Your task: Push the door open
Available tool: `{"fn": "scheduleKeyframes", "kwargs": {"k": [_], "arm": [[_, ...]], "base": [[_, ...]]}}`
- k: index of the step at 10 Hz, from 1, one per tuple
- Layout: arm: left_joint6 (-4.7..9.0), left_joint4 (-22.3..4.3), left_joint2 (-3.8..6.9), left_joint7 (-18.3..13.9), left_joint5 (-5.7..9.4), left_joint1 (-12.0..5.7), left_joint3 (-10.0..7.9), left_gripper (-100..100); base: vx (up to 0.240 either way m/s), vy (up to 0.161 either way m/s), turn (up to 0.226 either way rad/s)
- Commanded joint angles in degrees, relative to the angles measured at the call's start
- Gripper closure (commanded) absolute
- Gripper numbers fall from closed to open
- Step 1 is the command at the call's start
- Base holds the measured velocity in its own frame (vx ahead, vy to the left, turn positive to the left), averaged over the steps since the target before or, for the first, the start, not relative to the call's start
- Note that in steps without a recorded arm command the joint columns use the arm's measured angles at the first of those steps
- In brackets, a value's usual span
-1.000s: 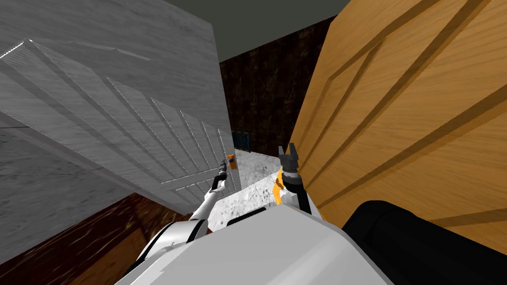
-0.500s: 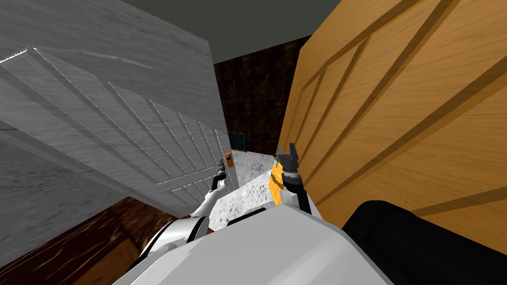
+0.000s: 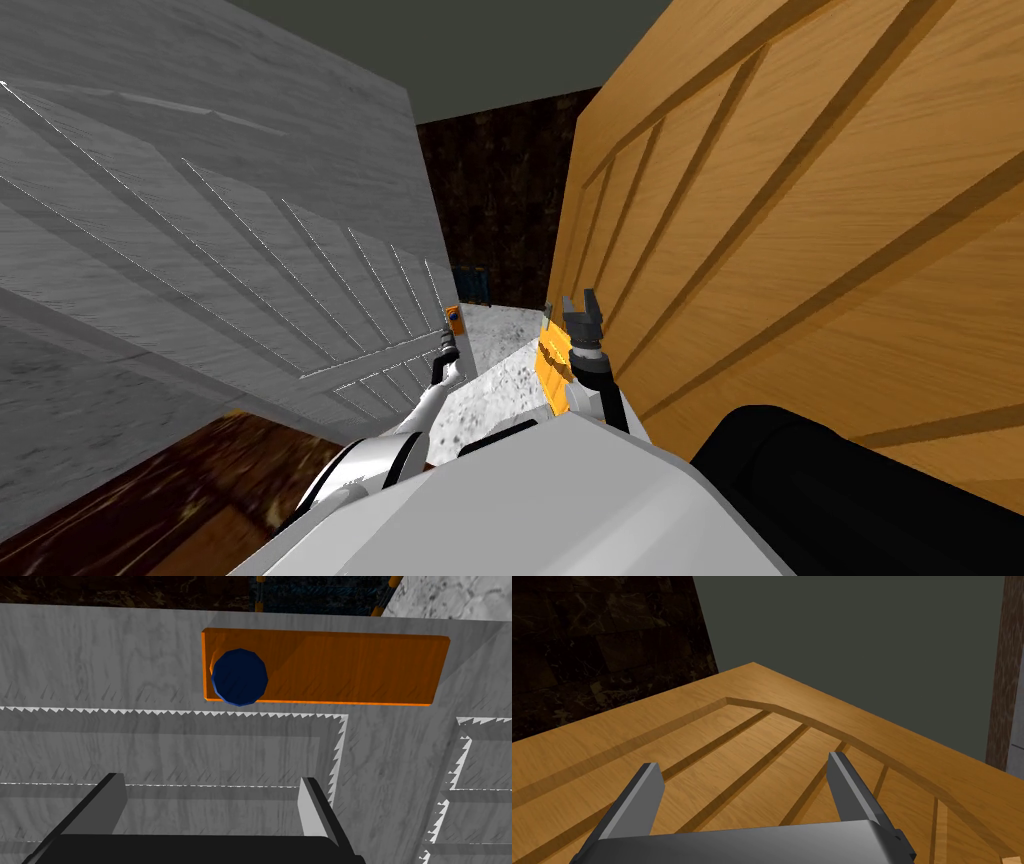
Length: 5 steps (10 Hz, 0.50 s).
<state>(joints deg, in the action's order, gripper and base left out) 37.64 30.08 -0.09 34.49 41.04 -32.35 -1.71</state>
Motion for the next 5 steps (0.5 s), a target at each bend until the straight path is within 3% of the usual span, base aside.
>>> {"fn": "scheduleKeyframes", "kwargs": {"k": [1, 2, 3, 4, 5], "arm": [[0.61, 0.1, -1.18, 1.9, 1.74, -0.03, -0.63, -100], [0.82, 0.0, -1.55, 2.4, 2.20, -0.11, -0.78, -100], [0.86, -0.4, -1.21, 1.7, 1.78, -0.34, -0.62, -100], [0.96, -0.4, 0.39, 1.7, 1.83, -0.19, -0.70, -100], [0.96, -0.4, 0.39, 1.7, 1.83, -0.19, -0.70, -100]], "base": [[-0.101, -0.008, -0.119], [-0.094, -0.023, -0.080], [-0.041, -0.012, -0.009], [0.087, 0.022, -0.027], [0.110, 0.037, -0.016]]}}
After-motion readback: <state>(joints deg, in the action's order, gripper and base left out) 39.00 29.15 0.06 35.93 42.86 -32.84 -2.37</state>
